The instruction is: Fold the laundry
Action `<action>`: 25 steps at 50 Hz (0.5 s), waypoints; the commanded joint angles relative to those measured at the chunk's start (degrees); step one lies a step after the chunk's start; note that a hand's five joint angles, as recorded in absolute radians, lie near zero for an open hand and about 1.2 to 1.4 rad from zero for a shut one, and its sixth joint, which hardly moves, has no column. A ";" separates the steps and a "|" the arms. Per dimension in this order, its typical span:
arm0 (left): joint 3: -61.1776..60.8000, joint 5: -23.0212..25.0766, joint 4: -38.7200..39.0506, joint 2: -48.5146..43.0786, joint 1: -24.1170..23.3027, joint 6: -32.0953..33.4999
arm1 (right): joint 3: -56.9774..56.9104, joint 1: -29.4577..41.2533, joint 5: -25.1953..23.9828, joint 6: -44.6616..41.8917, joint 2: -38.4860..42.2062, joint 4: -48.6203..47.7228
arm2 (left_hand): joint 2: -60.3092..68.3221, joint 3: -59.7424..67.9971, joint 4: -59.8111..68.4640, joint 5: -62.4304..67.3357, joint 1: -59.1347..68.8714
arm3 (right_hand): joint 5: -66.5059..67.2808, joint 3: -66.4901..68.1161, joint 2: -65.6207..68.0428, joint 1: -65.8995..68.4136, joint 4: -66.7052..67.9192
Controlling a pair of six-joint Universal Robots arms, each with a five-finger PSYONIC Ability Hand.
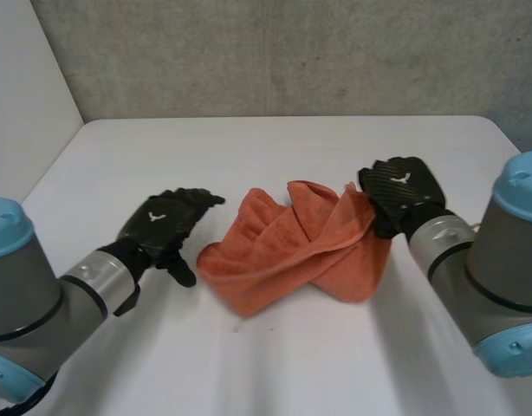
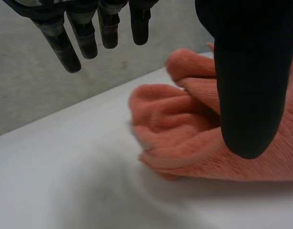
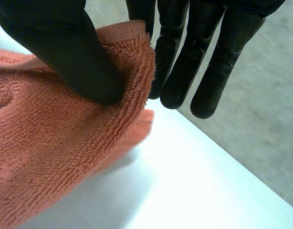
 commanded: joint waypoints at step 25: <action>10.37 0.22 3.94 -17.16 -6.55 7.72 | 7.29 -9.73 -0.38 -0.08 -2.70 -3.51 | 48.98 49.08 49.21 47.79 49.00 | 14.04 12.28 12.38 24.29 11.84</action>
